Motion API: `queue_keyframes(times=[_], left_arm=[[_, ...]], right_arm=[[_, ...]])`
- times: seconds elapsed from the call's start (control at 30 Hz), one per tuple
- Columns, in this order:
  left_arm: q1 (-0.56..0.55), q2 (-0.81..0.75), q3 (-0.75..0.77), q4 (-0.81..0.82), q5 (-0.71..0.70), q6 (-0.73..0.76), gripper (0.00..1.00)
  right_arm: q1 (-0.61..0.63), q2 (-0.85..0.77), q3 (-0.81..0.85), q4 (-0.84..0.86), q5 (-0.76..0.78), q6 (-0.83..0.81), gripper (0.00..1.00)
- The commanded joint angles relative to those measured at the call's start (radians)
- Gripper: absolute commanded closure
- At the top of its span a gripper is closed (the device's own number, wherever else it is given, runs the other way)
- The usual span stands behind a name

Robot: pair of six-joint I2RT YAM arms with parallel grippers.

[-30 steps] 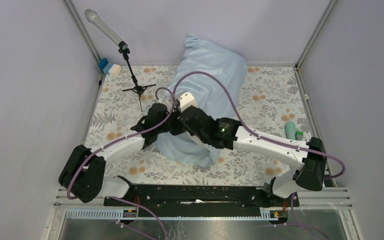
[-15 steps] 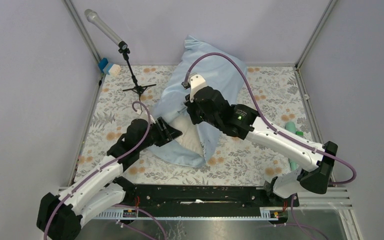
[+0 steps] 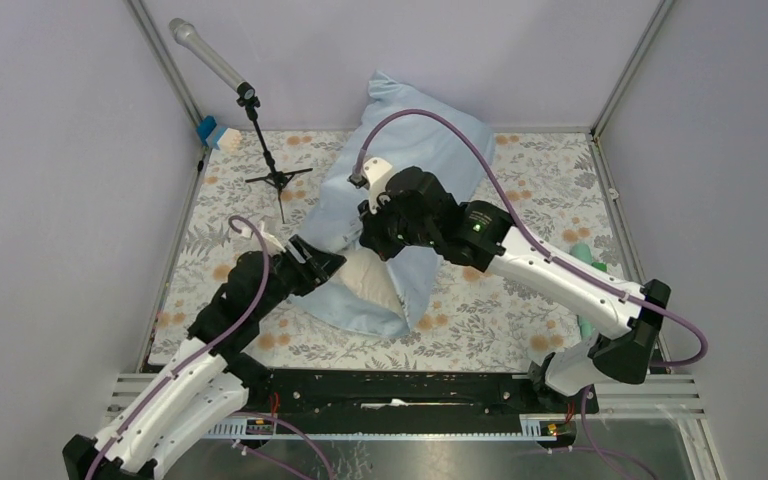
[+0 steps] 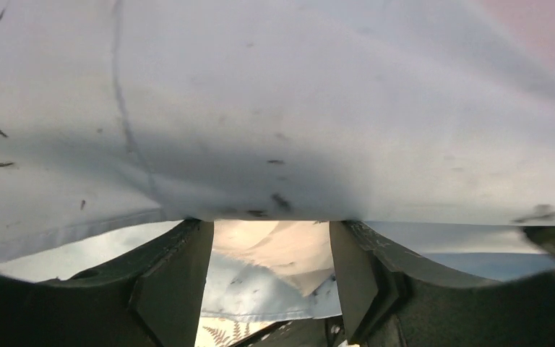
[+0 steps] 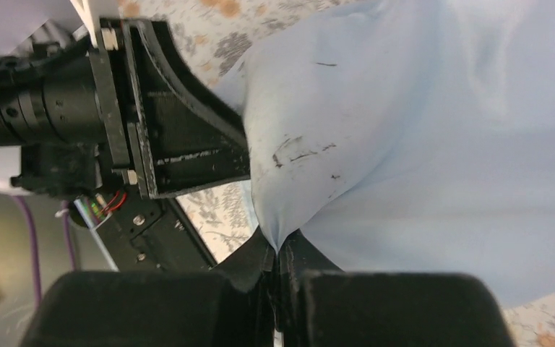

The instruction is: Put the pillow into the pillowcase

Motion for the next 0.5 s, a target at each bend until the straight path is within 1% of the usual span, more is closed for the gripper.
queue_keyframes(times=[0.0, 0.07, 0.2, 0.27, 0.4, 0.43, 0.47], left_arm=[[0.005, -0.073, -0.009, 0.105, -0.06, -0.074, 0.38], [0.005, -0.067, -0.025, 0.146, -0.021, -0.121, 0.38], [0.002, -0.074, -0.114, 0.282, 0.098, -0.274, 0.4], [-0.005, -0.104, -0.168, 0.339, 0.113, -0.344, 0.4], [-0.013, -0.14, -0.245, 0.432, 0.132, -0.426, 0.39], [-0.016, -0.14, -0.249, 0.441, 0.136, -0.437, 0.39], [-0.017, -0.138, -0.243, 0.416, 0.138, -0.441, 0.39]], right_arm=[[-0.001, 0.012, 0.025, 0.03, -0.202, -0.007, 1.0], [-0.001, 0.012, 0.019, 0.042, -0.238, -0.002, 1.0], [-0.001, 0.025, 0.028, 0.05, -0.23, 0.024, 1.0], [-0.001, 0.038, 0.033, 0.049, -0.225, 0.033, 1.0], [-0.001, 0.054, 0.029, 0.057, -0.24, 0.047, 1.0], [-0.001, 0.055, 0.028, 0.057, -0.23, 0.05, 1.0], [-0.001, 0.057, 0.029, 0.057, -0.218, 0.052, 1.0]])
